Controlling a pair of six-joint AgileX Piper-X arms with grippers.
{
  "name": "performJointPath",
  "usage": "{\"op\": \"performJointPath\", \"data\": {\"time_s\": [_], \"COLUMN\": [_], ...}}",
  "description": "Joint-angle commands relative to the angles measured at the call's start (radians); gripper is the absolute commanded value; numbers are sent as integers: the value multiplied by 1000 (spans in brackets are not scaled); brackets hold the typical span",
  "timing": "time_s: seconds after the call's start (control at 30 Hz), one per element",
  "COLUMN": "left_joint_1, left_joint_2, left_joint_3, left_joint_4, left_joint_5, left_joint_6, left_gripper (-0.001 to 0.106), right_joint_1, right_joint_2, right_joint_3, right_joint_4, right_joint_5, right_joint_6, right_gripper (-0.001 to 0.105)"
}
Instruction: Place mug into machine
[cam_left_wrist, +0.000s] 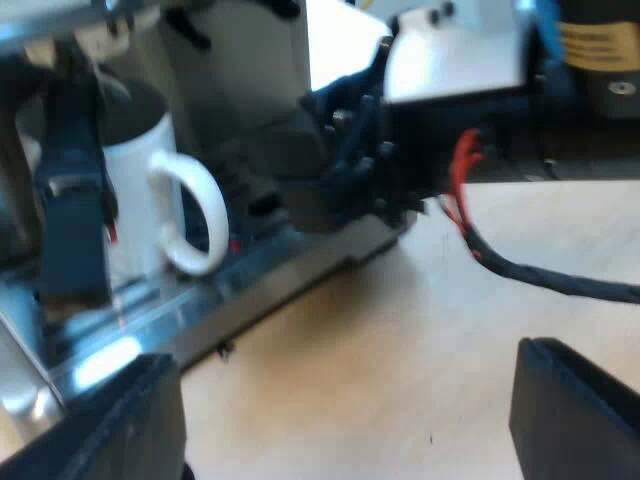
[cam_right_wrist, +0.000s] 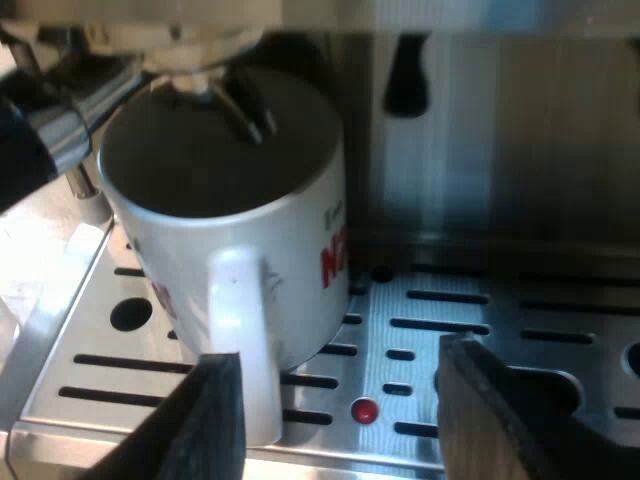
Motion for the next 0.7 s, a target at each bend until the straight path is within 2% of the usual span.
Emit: {"op": "performJointPath", "data": {"time_s": [0.03, 0.27, 0.33, 0.4, 0.57, 0.63, 0.7], "left_joint_1": [-3, -3, -3, -3, -3, -3, -3], "left_joint_2": [-6, -9, -23, -47, -138, -190, -216], "left_joint_3": [-34, -79, -97, -106, -112, -112, -112], "left_joint_4": [-4, 14, 45, 67, 109, 114, 114], "left_joint_5": [10, 10, 10, 10, -19, -62, -79], "left_joint_6": [4, -5, -5, -5, -18, -57, -59], "left_gripper": [68, 68, 68, 68, 68, 68, 68], "right_joint_1": [18, 80, 101, 114, 134, 138, 137], "right_joint_2": [-67, -169, -189, -201, -233, -243, -247], "right_joint_3": [25, 61, 61, 61, 61, 61, 61], "right_joint_4": [2, 4, 2, 2, -4, -10, -13], "right_joint_5": [11, 44, 44, 44, 44, 44, 44], "right_joint_6": [-3, -58, -107, -125, -124, -124, -124], "right_gripper": [47, 47, 47, 47, 47, 47, 47]}}
